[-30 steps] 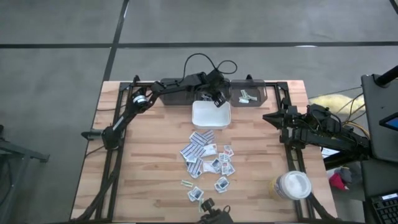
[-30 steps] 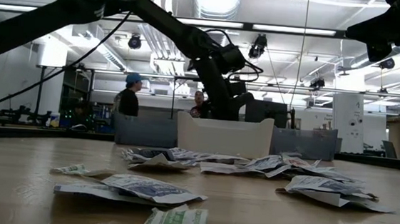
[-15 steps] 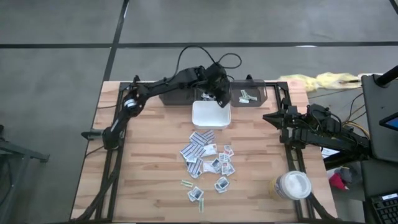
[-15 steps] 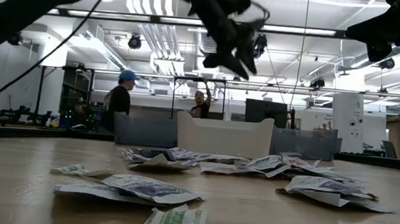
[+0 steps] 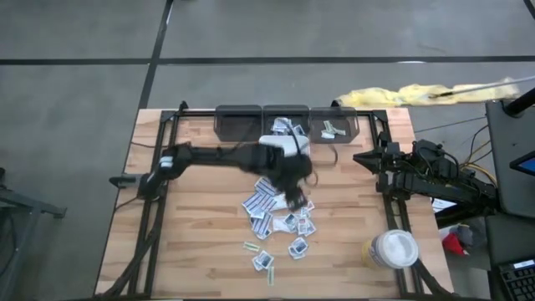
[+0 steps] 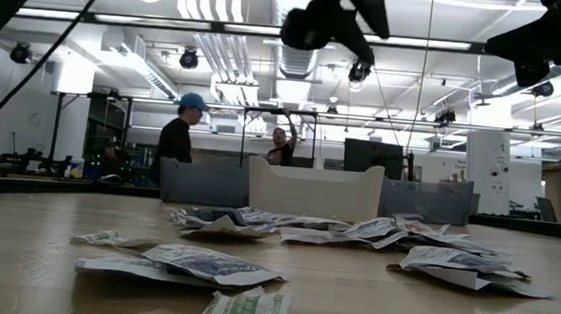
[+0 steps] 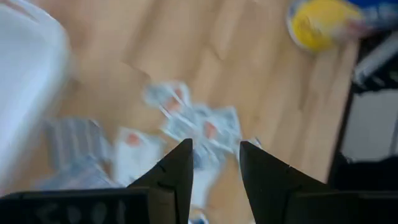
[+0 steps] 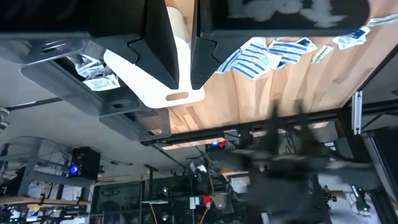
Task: Pick & Place First Aid Supplies
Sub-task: Put the blue alcohol pad into the middle gray bin
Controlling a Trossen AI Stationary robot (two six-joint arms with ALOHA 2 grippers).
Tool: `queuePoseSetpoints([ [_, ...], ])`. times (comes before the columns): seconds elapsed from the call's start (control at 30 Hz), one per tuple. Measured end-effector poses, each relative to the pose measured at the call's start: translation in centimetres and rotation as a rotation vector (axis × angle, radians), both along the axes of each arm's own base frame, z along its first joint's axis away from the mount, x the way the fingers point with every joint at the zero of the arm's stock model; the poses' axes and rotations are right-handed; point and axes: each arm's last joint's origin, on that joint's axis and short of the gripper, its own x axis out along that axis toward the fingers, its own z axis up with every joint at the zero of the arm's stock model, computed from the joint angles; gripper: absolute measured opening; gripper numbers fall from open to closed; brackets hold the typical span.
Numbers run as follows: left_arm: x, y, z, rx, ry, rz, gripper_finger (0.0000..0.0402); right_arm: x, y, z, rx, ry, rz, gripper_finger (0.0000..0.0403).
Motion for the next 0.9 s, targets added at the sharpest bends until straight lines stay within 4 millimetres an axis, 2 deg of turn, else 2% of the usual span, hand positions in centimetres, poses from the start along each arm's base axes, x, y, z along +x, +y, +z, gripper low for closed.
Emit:
queuePoseSetpoints([
  [0.23,-0.9,-5.9,-2.3,-0.118,0.123,0.079,0.0124,0.0,0.0,0.0,0.0,0.0,0.0,0.0038],
  [0.5,-2.3,-9.5,-6.1,-0.143,0.278,0.134,0.0124,0.0,0.0,0.0,0.0,0.0,0.0,0.0038],
  [0.7,-3.4,-11.5,-8.8,-0.012,0.303,-0.093,0.0124,0.0,0.0,0.0,-0.002,0.0,-0.001,0.0038],
  [0.9,-4.1,-13.8,-10.8,0.103,0.227,-0.399,0.0124,0.0,0.0,0.0,-0.003,0.0,-0.002,0.0038],
])
